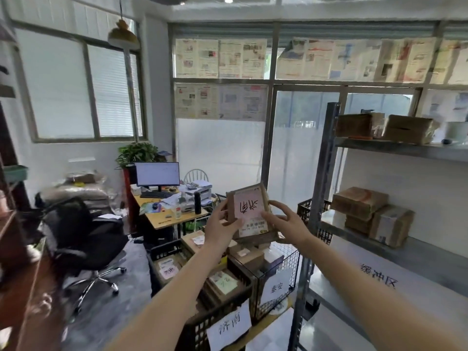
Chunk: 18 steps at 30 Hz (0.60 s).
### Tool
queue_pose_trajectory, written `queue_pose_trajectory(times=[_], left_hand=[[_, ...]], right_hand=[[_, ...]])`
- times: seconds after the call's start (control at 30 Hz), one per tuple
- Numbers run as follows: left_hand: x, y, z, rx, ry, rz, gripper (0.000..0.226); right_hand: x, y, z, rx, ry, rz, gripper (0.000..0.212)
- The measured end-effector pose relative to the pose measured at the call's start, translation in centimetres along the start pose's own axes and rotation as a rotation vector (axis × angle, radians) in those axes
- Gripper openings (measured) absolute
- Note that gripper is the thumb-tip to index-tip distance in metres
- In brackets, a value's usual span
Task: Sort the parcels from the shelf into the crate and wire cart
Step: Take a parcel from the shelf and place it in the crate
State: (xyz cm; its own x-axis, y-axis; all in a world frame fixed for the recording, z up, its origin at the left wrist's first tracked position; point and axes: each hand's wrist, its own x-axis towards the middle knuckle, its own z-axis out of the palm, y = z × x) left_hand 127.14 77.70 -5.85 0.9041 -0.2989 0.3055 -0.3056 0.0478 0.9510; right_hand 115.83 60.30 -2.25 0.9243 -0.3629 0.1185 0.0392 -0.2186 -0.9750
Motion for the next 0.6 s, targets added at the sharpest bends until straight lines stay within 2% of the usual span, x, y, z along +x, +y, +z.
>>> queue_pose_trajectory(times=[0.23,0.4,0.6], left_hand=[[2.8,-3.0,-7.3,0.115,0.098,-0.057,0.067],[5.2,-9.0,-12.4,0.263,0.177,-0.160,0.051],[5.7,-18.7,-16.6,0.473,0.230,-0.329,0.055]], right_hand=[[6.8,2.4,6.6,0.026,-0.098,0.034,0.054],[13.0,6.7,10.6,0.027,-0.241,0.096,0.055],[18.2,14.2,14.8,-0.001,-0.380,0.205,0.057]])
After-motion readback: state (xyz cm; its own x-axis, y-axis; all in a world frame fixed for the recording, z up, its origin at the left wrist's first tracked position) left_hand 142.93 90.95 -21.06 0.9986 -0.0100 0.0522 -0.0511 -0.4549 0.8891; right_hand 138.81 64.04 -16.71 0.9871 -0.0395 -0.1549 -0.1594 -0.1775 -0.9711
